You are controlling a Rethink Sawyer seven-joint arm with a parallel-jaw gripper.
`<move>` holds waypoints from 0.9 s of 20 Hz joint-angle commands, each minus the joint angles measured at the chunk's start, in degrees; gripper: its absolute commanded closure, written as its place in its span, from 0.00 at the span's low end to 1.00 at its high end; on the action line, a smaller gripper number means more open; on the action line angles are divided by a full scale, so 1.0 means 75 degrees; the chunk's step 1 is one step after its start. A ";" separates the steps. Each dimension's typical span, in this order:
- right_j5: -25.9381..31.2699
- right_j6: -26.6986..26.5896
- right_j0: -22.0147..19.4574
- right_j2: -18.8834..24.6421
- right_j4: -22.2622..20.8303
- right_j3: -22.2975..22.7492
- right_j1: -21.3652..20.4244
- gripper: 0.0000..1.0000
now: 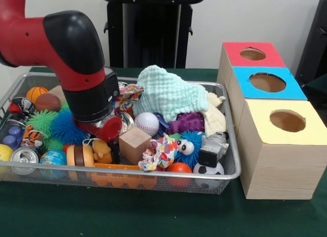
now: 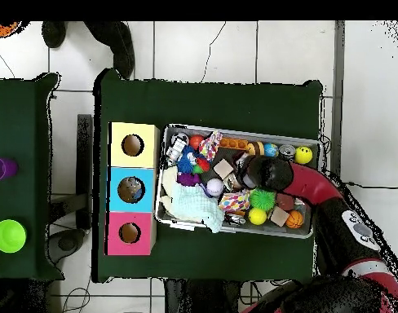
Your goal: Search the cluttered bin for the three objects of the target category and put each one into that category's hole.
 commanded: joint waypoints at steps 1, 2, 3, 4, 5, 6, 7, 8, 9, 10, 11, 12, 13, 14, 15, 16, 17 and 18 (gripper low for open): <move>-0.0745 -0.1454 -0.0184 0.0351 -0.0975 -0.1008 0.1550 0.00; -0.0751 -0.1436 -0.0128 0.0309 -0.1042 -0.1116 0.1587 0.00; -0.0730 -0.1393 -0.0083 0.0256 -0.1078 -0.1213 0.1619 0.00; -0.0628 -0.1424 0.0005 0.0151 -0.1172 -0.1472 0.1697 0.00; -0.0504 -0.1498 0.0032 0.0117 -0.1213 -0.1740 0.1817 0.00; -0.0379 -0.1572 0.0060 0.0082 -0.1254 -0.2008 0.1936 0.00; -0.0229 -0.1728 0.0093 0.0061 -0.1342 -0.2378 0.2106 0.00; -0.0080 -0.1884 0.0125 0.0040 -0.1430 -0.2747 0.2275 0.00; 0.0091 -0.1970 0.0122 0.0064 -0.1421 -0.2993 0.2405 0.00; 0.0453 -0.2203 0.0096 0.0142 -0.1399 -0.3364 0.2624 0.00; 0.0523 -0.2271 0.0064 0.0209 -0.1399 -0.3491 0.2708 0.00; 0.0759 -0.2365 0.0026 0.0289 -0.1334 -0.3651 0.2837 0.00; 0.0845 -0.2361 0.0004 0.0326 -0.1330 -0.3693 0.2883 0.00; 0.0971 -0.2277 -0.0037 0.0336 -0.1286 -0.3717 0.2942 0.00; 0.1032 -0.2185 -0.0076 0.0341 -0.1305 -0.3716 0.2973 0.00; 0.0958 -0.2115 -0.0093 0.0256 -0.1486 -0.3674 0.2958 0.00; 0.0884 -0.2218 -0.0182 0.0267 -0.1632 -0.3664 0.2981 0.00; 0.0809 -0.2321 -0.0270 0.0278 -0.1778 -0.3654 0.3004 0.00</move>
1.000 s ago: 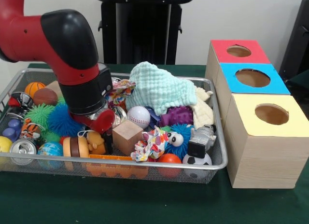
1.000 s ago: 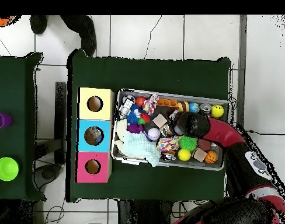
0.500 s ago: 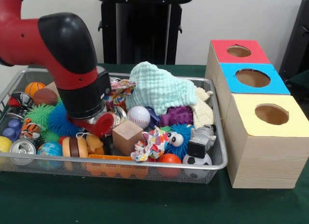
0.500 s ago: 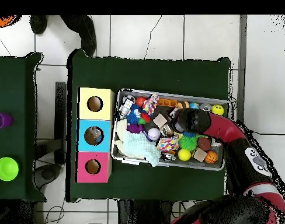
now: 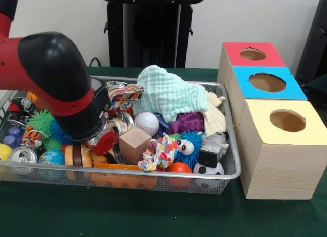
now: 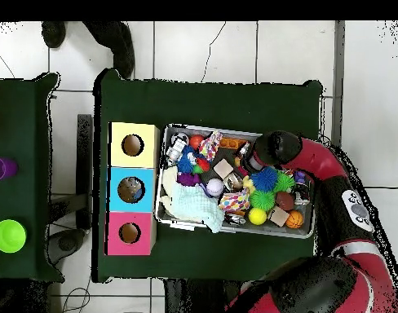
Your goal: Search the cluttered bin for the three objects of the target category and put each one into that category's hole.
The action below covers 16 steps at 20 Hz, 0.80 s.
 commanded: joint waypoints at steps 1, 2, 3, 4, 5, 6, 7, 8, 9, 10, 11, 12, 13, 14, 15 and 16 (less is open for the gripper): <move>-0.2499 -0.2432 -0.0568 -0.0053 -0.1767 -0.1397 0.2152 0.00; -0.2490 -0.2754 -0.0731 0.0026 -0.1880 -0.1472 0.2223 0.00; -0.2503 -0.2945 -0.0850 0.0107 -0.1940 -0.1518 0.2268 0.00; -0.2387 -0.3291 -0.1028 0.0221 -0.1985 -0.1627 0.2349 0.00; -0.2279 -0.3496 -0.1132 0.0316 -0.2008 -0.1716 0.2404 0.00; -0.2139 -0.3716 -0.1240 0.0386 -0.2057 -0.1813 0.2441 0.00; -0.2086 -0.3819 -0.1291 0.0434 -0.2114 -0.1887 0.2465 0.00; -0.1998 -0.3920 -0.1354 0.0481 -0.2167 -0.1936 0.2483 0.00; -0.1911 -0.4020 -0.1416 0.0529 -0.2221 -0.1986 0.2502 0.00; -0.1761 -0.4125 -0.1486 0.0592 -0.2234 -0.2064 0.2538 0.00; -0.1687 -0.4234 -0.1548 0.0660 -0.2274 -0.2108 0.2562 0.00; -0.1614 -0.4344 -0.1610 0.0728 -0.2314 -0.2153 0.2586 0.00; -0.1525 -0.4446 -0.1649 0.0789 -0.2336 -0.2215 0.2614 0.00; -0.1436 -0.4548 -0.1688 0.0850 -0.2359 -0.2278 0.2643 0.00; -0.1362 -0.4588 -0.1700 0.0897 -0.2378 -0.2334 0.2662 0.00; -0.1291 -0.4671 -0.1732 0.0928 -0.2406 -0.2356 0.2658 0.00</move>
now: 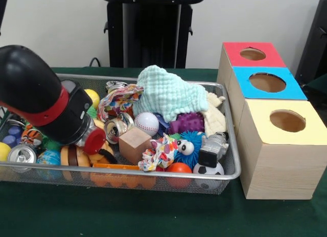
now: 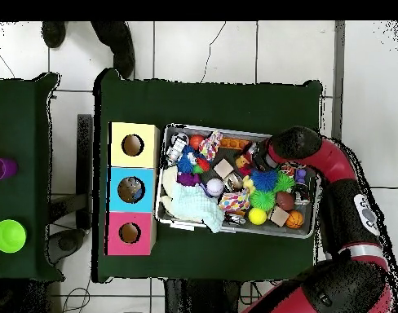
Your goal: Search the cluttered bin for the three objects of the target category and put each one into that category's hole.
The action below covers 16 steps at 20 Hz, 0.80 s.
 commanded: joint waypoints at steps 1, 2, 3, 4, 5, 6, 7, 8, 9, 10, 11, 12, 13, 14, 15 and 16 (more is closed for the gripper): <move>-0.2883 -0.3611 -0.0765 -0.0308 -0.2276 -0.1737 0.1983 0.00; -0.2725 -0.3718 -0.0805 -0.0273 -0.2258 -0.1757 0.1980 0.00; -0.2643 -0.3791 -0.0821 -0.0244 -0.2276 -0.1772 0.1973 0.00; -0.2385 -0.4005 -0.0884 -0.0173 -0.2216 -0.1810 0.1984 0.00; -0.2235 -0.4089 -0.0907 -0.0146 -0.2196 -0.1826 0.1973 0.00; -0.2085 -0.4172 -0.0929 -0.0120 -0.2177 -0.1842 0.1962 0.00; -0.1935 -0.4255 -0.0952 -0.0093 -0.2157 -0.1858 0.1951 0.00; -0.1767 -0.4304 -0.0953 -0.0086 -0.2139 -0.1877 0.1918 0.00; -0.1697 -0.4308 -0.0947 -0.0090 -0.2138 -0.1883 0.1896 0.00; -0.1588 -0.4344 -0.0953 -0.0077 -0.2106 -0.1899 0.1890 0.00; -0.1479 -0.4379 -0.0959 -0.0063 -0.2074 -0.1916 0.1883 0.00; -0.1415 -0.4454 -0.0987 -0.0040 -0.2035 -0.1871 0.1845 0.00; -0.1398 -0.4467 -0.0998 -0.0047 -0.2023 -0.1786 0.1762 0.00; -0.1381 -0.4481 -0.1008 -0.0054 -0.2012 -0.1701 0.1678 0.00; -0.1341 -0.4466 -0.1011 -0.0068 -0.1985 -0.1619 0.1599 0.00; -0.1265 -0.4409 -0.1016 -0.0107 -0.1946 -0.1427 0.1413 0.00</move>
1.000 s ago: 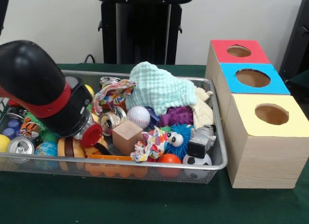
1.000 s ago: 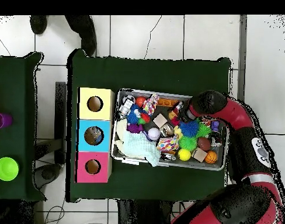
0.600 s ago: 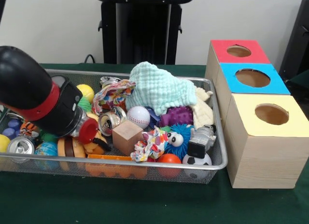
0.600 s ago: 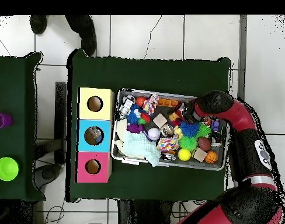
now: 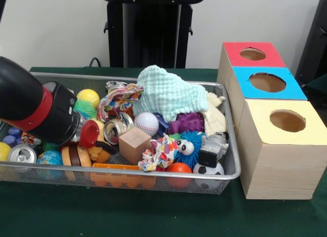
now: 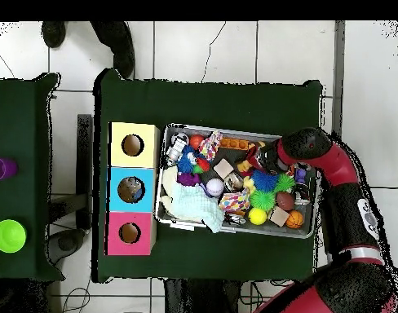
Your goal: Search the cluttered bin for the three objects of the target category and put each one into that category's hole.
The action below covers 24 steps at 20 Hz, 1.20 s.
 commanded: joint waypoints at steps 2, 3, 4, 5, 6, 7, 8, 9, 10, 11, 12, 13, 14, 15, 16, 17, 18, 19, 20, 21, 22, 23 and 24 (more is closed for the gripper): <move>-0.2266 -0.2365 -0.0535 -0.0784 -0.1721 -0.0538 0.0491 0.00; -0.2257 -0.2345 -0.0566 -0.0780 -0.1671 -0.0322 0.0319 0.00; -0.2087 -0.2157 -0.0593 -0.0808 -0.1527 0.0052 0.0009 0.00; -0.2150 -0.2050 -0.0612 -0.0816 -0.1503 0.0341 -0.0236 0.00; -0.2223 -0.1794 -0.0629 -0.0842 -0.1437 0.0842 -0.0696 0.00; -0.2312 -0.1674 -0.0625 -0.0851 -0.1451 0.1099 -0.0962 0.00; -0.2414 -0.1395 -0.0580 -0.0899 -0.1465 0.1508 -0.1453 0.00; -0.2479 -0.1292 -0.0547 -0.0905 -0.1494 0.1677 -0.1686 0.00; -0.2442 -0.1128 -0.0487 -0.0935 -0.1494 0.1835 -0.1954 0.00; -0.2405 -0.0964 -0.0426 -0.0964 -0.1494 0.1992 -0.2221 0.00; -0.2419 -0.0853 -0.0363 -0.0979 -0.1507 0.2050 -0.2362 0.00; -0.2432 -0.0742 -0.0300 -0.0995 -0.1520 0.2108 -0.2502 0.00; -0.2539 -0.0585 -0.0221 -0.1037 -0.1571 0.2220 -0.2707 0.00; -0.2559 -0.0496 -0.0142 -0.1076 -0.1606 0.2243 -0.2798 0.00; -0.2638 -0.0288 -0.0018 -0.1158 -0.1654 0.2373 -0.3031 0.00; -0.2640 -0.0139 0.0062 -0.1204 -0.1618 0.2482 -0.3189 0.00; -0.2642 0.0010 0.0143 -0.1249 -0.1582 0.2591 -0.3347 0.00; -0.2602 0.0063 0.0195 -0.1267 -0.1529 0.2624 -0.3421 0.00; -0.2524 0.0221 0.0258 -0.1297 -0.1408 0.2759 -0.3588 0.00; -0.2488 0.0282 0.0294 -0.1320 -0.1336 0.2826 -0.3669 0.00; -0.2422 0.0404 0.0341 -0.1341 -0.1208 0.2969 -0.3838 0.00; -0.2386 0.0438 0.0357 -0.1349 -0.1114 0.3001 -0.3876 0.00; -0.2348 0.0561 0.0377 -0.1355 -0.0960 0.3147 -0.3986 0.00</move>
